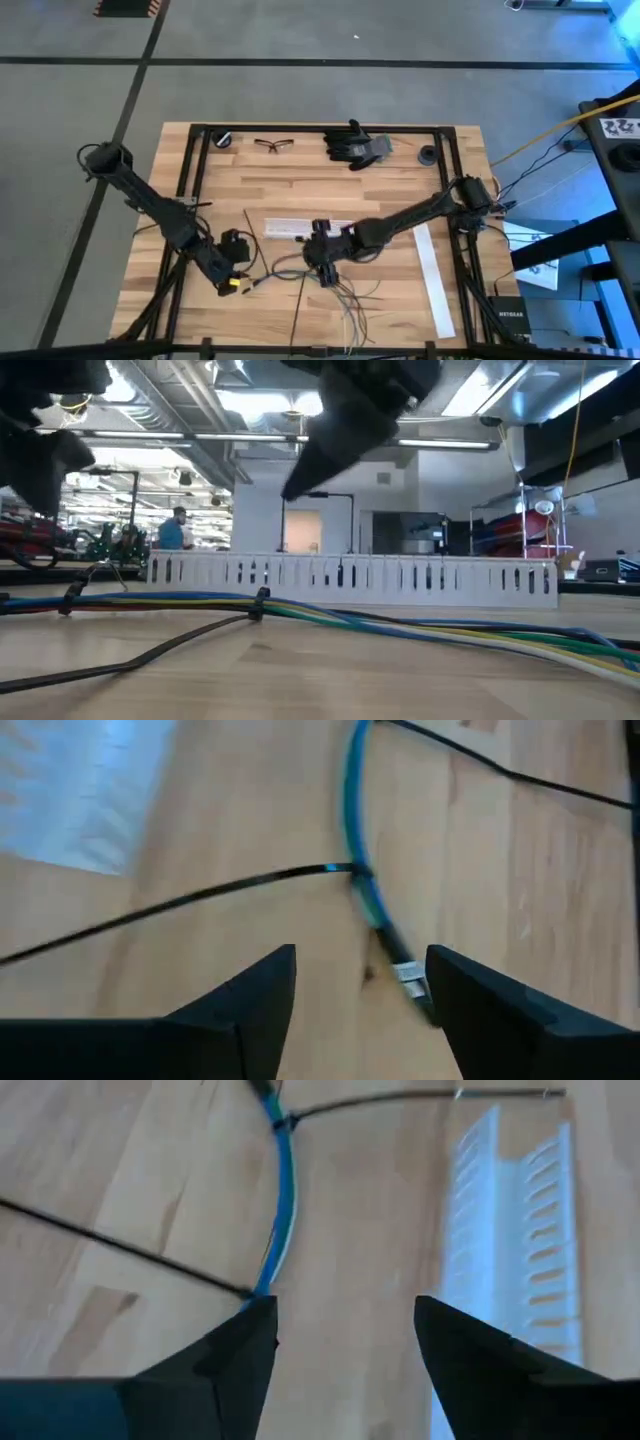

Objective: Ziptie cables
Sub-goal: Put the wrapped cables into the white cable duct

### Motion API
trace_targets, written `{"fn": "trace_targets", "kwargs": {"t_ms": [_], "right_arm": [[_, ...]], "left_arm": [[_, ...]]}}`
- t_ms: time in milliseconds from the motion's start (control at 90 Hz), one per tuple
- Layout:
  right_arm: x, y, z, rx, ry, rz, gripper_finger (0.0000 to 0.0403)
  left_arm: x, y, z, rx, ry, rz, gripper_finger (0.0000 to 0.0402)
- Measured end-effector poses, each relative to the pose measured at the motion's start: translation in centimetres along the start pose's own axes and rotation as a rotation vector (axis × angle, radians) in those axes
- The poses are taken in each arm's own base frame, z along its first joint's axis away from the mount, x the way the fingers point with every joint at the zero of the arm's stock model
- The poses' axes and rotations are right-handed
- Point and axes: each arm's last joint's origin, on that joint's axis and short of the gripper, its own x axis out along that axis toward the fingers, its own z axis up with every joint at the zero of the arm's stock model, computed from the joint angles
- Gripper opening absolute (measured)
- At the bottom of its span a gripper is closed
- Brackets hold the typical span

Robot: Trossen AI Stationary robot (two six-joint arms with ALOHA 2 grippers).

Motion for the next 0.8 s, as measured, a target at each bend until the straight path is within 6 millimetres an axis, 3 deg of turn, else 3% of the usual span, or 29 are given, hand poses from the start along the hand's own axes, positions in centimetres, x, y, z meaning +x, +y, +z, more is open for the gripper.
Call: {"fn": "trace_targets", "kwargs": {"t_ms": [189, 556, 667, 800], "right_arm": [[0.8, 2.7, -2.2, 0.059, -0.034, -0.042, 0.0223], [0.3, 5.8, -2.7, 0.101, -0.130, -0.110, 0.0223], [0.8, 5.8, -2.8, 0.128, -0.138, -0.108, 0.0223], [2.8, 6.2, -3.8, 0.144, -0.100, -0.089, 0.0223]], "left_arm": [[2.7, -1.6, -1.1, 0.012, 0.020, -0.008, 0.0208], [6.7, -2.1, -2.5, -0.006, 0.045, 0.068, 0.0204], [7.2, -2.0, -2.9, -0.010, 0.060, 0.102, 0.0166], [7.3, -1.9, -3.1, -0.008, 0.060, 0.117, 0.0077]]}}
